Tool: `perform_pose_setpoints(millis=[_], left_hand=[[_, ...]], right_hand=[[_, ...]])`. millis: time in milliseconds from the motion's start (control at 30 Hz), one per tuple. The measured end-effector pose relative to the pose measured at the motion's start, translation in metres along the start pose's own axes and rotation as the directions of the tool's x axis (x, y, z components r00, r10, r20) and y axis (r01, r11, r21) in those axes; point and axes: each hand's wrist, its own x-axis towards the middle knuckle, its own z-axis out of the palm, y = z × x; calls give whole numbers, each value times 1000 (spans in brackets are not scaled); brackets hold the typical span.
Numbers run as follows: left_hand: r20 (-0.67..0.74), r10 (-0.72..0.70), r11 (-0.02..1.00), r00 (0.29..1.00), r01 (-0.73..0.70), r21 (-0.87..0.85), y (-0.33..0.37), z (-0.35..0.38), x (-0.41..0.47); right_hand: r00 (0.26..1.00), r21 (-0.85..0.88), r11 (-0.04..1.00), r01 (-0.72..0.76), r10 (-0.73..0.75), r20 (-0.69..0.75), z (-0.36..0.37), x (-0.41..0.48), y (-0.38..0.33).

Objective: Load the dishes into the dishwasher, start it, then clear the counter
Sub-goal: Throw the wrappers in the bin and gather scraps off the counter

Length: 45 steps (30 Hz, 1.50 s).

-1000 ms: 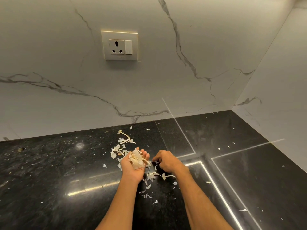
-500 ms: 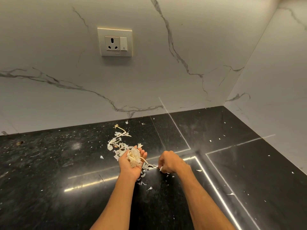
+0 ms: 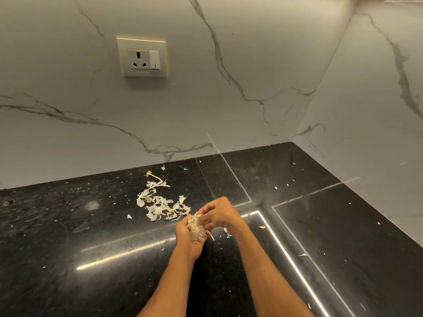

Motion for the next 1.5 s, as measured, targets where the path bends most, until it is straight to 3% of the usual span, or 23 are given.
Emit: perform_pose_setpoints(millis=[100, 167, 300, 367, 433, 500, 600, 667, 767, 833, 900, 967, 1067, 1133, 1200, 1333, 1500], left_hand=[[33, -4, 1000, 999, 3, 26, -12, 4, -4], [10, -8, 1000, 1000, 8, 29, -20, 9, -7], [-10, -28, 1000, 1000, 28, 6, -28, 14, -3], [-26, -49, 999, 998, 49, -8, -30, 15, -1], [-26, -44, 999, 999, 44, -14, -30, 17, -1], [-21, -40, 999, 999, 40, -12, -27, 18, -2], [1, -23, 999, 1000, 23, -38, -18, 21, -2], [8, -6, 999, 1000, 6, -51, -11, 22, -2], [6, 14, 998, 1000, -13, -64, -7, 19, -3], [10, 17, 998, 1000, -16, -56, -6, 18, -3], [16, 23, 998, 1000, -22, -55, -7, 19, -4], [25, 22, 998, 999, -21, -54, -11, 21, -5], [35, 21, 998, 999, -19, -60, -15, 22, -6], [35, 20, 998, 999, -18, -54, -17, 25, -6], [37, 21, 998, 999, -19, -52, -20, 31, -6], [49, 27, 998, 998, -25, -57, -21, 38, -8], [33, 56, 997, 998, -54, -63, -10, 33, -16]], right_hand=[[994, -214, 977, 16, -39, -101, 11, -5, -3], [989, -250, 967, 41, -76, -129, 6, -8, -2], [975, -90, 994, 61, -79, -207, -28, -17, 8], [928, -16, 999, 32, -35, -371, -54, -13, 32], [828, -63, 996, -69, 22, -560, -79, -6, 67], [780, -142, 971, -193, 64, -623, -94, -6, 101], [806, -253, 934, -254, 59, -589, -94, -5, 128], [828, -265, 945, -193, 11, -561, -85, 0, 129], [915, -314, 943, -108, -28, -401, -69, 10, 120], [960, -298, 952, -71, -16, -280, -64, 11, 117], [956, -228, 972, -47, -22, -292, -71, 3, 120], [874, -149, 986, -81, -2, -486, -87, -11, 133], [619, -42, 966, -254, 129, -775, -115, -41, 153], [481, 0, 934, -358, 184, -857, -130, -58, 168], [438, 30, 886, -463, 259, -861, -135, -69, 179], [482, 97, 889, -448, 331, -811, -130, -61, 179], [741, 20, 962, -271, 222, -633, -91, -32, 148]])
